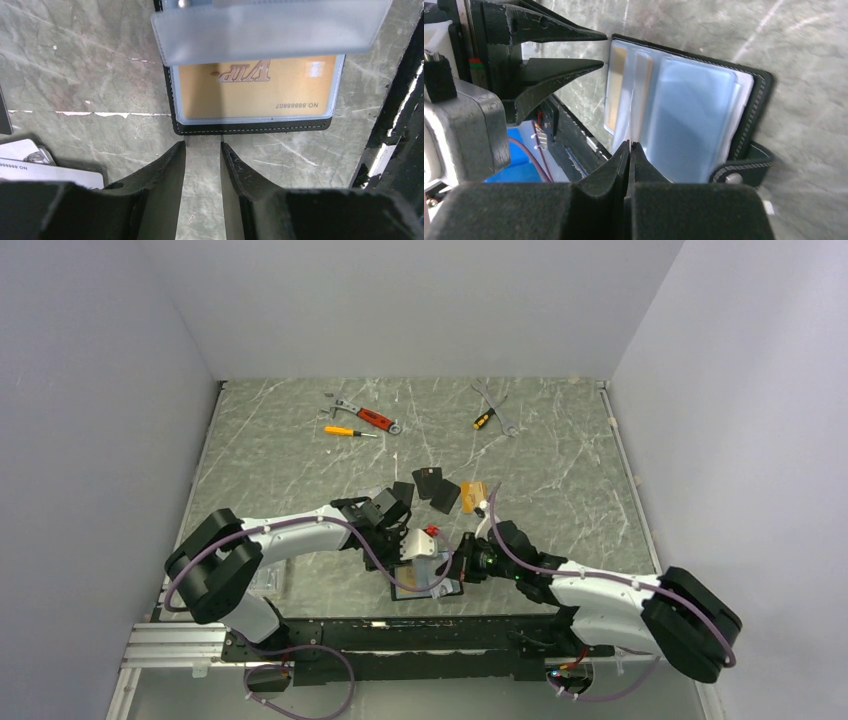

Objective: Put the credit cards into the card holder
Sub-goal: Turn over the card slot in the card holder.

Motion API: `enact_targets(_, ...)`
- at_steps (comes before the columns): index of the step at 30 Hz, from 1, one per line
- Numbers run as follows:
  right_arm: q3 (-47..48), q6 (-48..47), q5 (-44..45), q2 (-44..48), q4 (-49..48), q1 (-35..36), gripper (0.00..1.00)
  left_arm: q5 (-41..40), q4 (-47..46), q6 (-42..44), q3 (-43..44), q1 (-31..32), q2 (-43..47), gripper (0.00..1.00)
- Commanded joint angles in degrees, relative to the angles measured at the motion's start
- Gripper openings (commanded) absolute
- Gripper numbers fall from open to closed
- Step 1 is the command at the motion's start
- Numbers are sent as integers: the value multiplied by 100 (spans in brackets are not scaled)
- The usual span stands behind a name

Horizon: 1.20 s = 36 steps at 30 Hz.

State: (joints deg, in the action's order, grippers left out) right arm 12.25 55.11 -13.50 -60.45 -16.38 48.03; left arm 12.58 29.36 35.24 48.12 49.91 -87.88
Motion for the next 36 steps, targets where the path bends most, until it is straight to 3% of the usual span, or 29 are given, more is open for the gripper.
enact_targets(1, 400, -101, -384, -515, -885, -9, 0, 207, 194, 138, 178, -199, 264, 37)
enact_targets(6, 449, -95, -580, -917, -1271, -6, 0, 1061, 513, 309, 347, -742, 446, 37)
enact_targets(15, 371, 52, -952, -1440, -1937, -41, 0, 1132, 672, 570, 426, -807, 586, 37)
enact_targets(26, 964, 203, -2448, -3211, -3727, -197, 0, 1216, 847, 744, 396, -828, 721, 37)
enact_targets(36, 1129, -417, -2417, -2128, -2619, -782, 0, 1168, 971, 915, 443, -843, 728, 38)
